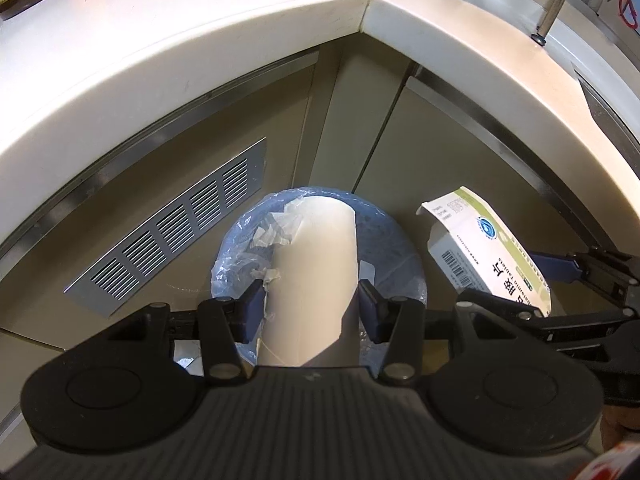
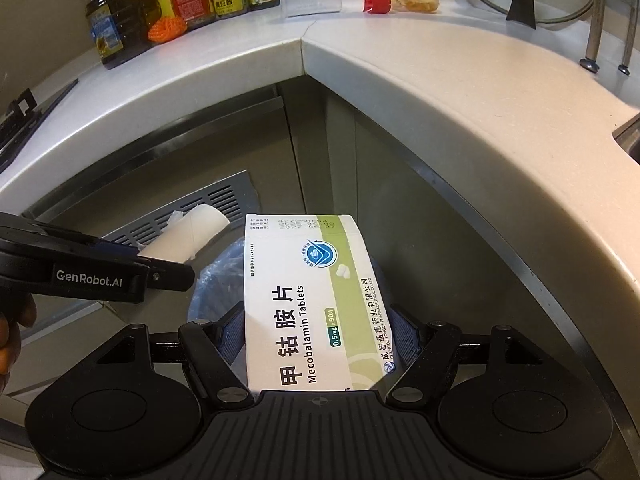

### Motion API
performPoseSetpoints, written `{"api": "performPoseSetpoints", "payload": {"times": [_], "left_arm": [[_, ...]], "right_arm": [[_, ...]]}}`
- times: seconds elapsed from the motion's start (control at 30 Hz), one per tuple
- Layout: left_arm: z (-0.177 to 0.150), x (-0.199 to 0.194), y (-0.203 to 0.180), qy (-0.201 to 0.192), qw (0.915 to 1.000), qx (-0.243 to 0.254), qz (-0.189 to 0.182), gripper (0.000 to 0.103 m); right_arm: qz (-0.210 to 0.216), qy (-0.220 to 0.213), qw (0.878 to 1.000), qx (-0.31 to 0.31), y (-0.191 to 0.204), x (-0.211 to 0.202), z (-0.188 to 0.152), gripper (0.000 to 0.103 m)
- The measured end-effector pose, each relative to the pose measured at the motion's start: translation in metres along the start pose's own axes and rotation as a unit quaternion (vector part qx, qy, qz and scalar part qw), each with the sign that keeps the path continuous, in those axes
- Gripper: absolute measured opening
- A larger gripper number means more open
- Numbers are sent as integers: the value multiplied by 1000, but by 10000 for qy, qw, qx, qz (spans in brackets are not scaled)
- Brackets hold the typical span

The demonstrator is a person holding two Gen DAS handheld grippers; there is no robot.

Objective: Collect trash
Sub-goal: 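Carry the paper roll and tablet box with both tools down over the wastebasket, then open the left tool to drop the paper roll while the right tool releases the tablet box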

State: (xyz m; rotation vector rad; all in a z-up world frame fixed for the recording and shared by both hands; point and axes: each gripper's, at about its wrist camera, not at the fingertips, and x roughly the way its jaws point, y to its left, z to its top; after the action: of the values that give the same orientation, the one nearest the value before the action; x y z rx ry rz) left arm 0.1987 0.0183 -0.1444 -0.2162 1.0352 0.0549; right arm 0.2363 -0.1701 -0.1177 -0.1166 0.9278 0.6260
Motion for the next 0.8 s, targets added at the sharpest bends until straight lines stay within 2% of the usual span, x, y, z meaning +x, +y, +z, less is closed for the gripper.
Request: {"api": "performPoseSetpoints", "payload": {"times": [0.4,0.6,0.67,0.8], "left_arm": [[7,9,3,19,10000,-23,-33,45],[13,18,5,-33,9997,-88,-204,46],[11,21,7,-100,9995,-212,-224,59],[6,19,13,-112,9995,-253,-124,60]], "right_arm": [[-61,28,9999,78,1,7,-2,73],[-110,41,9997,210,-2,12,-2,73],[-132,44,9996,254,-4,14,-3,73],[-144,69,9994,297,-4,19,-4,73]]}}
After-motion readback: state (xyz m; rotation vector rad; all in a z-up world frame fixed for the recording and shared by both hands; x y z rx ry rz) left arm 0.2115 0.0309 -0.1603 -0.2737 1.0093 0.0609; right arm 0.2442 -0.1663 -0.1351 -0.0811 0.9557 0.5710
